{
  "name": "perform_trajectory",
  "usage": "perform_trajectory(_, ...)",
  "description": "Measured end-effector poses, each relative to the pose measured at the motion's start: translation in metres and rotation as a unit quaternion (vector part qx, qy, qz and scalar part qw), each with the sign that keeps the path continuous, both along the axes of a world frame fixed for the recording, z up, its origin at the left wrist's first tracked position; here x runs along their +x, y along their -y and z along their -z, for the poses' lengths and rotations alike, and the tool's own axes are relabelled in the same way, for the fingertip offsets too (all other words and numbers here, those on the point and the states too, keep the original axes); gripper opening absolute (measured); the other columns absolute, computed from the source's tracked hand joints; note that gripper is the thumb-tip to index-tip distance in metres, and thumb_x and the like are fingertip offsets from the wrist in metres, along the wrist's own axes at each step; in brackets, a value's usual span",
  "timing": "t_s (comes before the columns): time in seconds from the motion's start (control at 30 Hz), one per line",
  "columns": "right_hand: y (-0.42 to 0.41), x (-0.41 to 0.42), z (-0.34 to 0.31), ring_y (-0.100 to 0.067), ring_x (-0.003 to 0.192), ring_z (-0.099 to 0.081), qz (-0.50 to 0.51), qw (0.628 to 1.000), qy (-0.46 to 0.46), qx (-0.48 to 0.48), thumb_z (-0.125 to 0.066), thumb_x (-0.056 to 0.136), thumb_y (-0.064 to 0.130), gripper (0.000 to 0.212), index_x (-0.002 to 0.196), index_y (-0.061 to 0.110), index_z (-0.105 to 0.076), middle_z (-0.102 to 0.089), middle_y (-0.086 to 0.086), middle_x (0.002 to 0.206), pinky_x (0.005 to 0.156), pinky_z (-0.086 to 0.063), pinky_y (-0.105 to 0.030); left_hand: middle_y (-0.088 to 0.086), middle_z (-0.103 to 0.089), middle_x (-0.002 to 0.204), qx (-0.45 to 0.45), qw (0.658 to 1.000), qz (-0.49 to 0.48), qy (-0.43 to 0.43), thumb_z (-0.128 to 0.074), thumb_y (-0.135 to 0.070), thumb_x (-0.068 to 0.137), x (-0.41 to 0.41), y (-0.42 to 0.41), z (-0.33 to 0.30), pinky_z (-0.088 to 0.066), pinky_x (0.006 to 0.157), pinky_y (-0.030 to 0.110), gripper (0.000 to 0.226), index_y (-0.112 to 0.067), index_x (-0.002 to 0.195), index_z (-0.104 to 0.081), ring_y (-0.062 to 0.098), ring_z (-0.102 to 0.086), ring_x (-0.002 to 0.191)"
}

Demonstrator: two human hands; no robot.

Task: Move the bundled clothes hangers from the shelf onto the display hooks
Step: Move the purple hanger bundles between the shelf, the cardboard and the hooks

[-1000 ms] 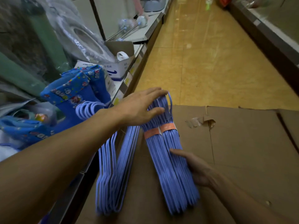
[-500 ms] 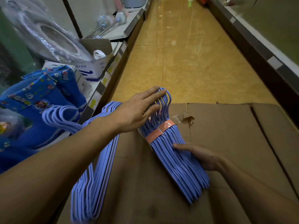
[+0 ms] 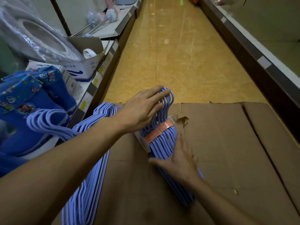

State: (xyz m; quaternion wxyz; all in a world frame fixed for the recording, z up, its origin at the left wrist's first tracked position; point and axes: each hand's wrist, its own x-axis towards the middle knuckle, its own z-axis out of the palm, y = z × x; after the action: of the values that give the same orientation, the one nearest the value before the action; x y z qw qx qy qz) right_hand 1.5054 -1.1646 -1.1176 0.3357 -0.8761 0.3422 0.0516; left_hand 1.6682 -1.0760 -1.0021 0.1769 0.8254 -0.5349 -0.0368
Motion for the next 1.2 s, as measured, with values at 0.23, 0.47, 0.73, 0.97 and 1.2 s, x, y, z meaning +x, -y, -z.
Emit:
perform_trajectory(0.23, -0.036, 0.01, 0.012, -0.031, 0.145, -0.018, 0.061, 0.988, -0.041, -0.136, -0.059, 0.081, 0.06, 0.119, 0.151, 0.012, 0.023, -0.01, -0.013, 0.159, 0.113, -0.023, -0.053, -0.007, -0.022, 0.163, -0.009, 1.0, 0.007, 0.004, -0.033, -0.034, 0.106, 0.001, 0.0, 0.001, -0.021, 0.115, 0.028, 0.048, -0.031, 0.154, -0.028, 0.014, -0.024, 0.146)
perform_trajectory(0.47, -0.04, 0.013, 0.015, -0.033, 0.133, -0.035, 0.064, 0.978, -0.053, -0.191, -0.061, 0.083, 0.048, 0.11, 0.154, 0.008, 0.013, -0.026, -0.016, 0.15, 0.104, -0.032, -0.051, -0.011, -0.02, 0.163, -0.014, 0.996, -0.01, -0.087, -0.035, -0.031, 0.107, 0.001, 0.001, -0.005, -0.018, 0.117, 0.027, 0.046, -0.032, 0.153, -0.032, 0.01, -0.019, 0.148)
perform_trajectory(0.73, -0.017, 0.003, 0.001, -0.033, 0.127, -0.042, 0.018, 0.98, -0.046, -0.19, -0.055, 0.086, 0.034, 0.092, 0.155, 0.011, -0.001, -0.037, -0.013, 0.144, 0.098, -0.036, -0.05, -0.015, -0.033, 0.156, -0.204, 0.896, -0.165, -0.357, -0.045, -0.034, 0.103, -0.014, -0.034, -0.017, -0.029, 0.104, 0.02, 0.047, -0.028, 0.15, -0.039, -0.004, -0.031, 0.135)
perform_trajectory(0.97, 0.016, -0.022, -0.015, -0.032, 0.131, -0.038, -0.002, 0.99, -0.008, -0.138, -0.055, 0.083, 0.027, 0.09, 0.157, 0.015, -0.005, -0.037, -0.01, 0.145, 0.106, -0.03, -0.049, 0.0, -0.058, 0.129, -0.293, 0.798, -0.362, -0.382, -0.055, -0.022, 0.1, -0.015, -0.069, 0.029, -0.043, 0.108, 0.037, 0.037, -0.017, 0.136, -0.053, 0.018, -0.054, 0.123)
perform_trajectory(1.2, 0.037, -0.042, -0.035, -0.007, 0.125, -0.053, 0.024, 0.974, 0.208, 0.085, -0.057, 0.075, 0.023, 0.082, 0.15, 0.039, -0.028, -0.053, 0.01, 0.139, 0.103, -0.046, -0.036, 0.001, -0.058, 0.101, -0.244, 0.677, -0.402, -0.566, -0.065, -0.026, 0.093, -0.032, -0.068, 0.055, -0.048, 0.079, 0.03, 0.049, -0.01, 0.137, -0.049, 0.013, -0.057, 0.093)
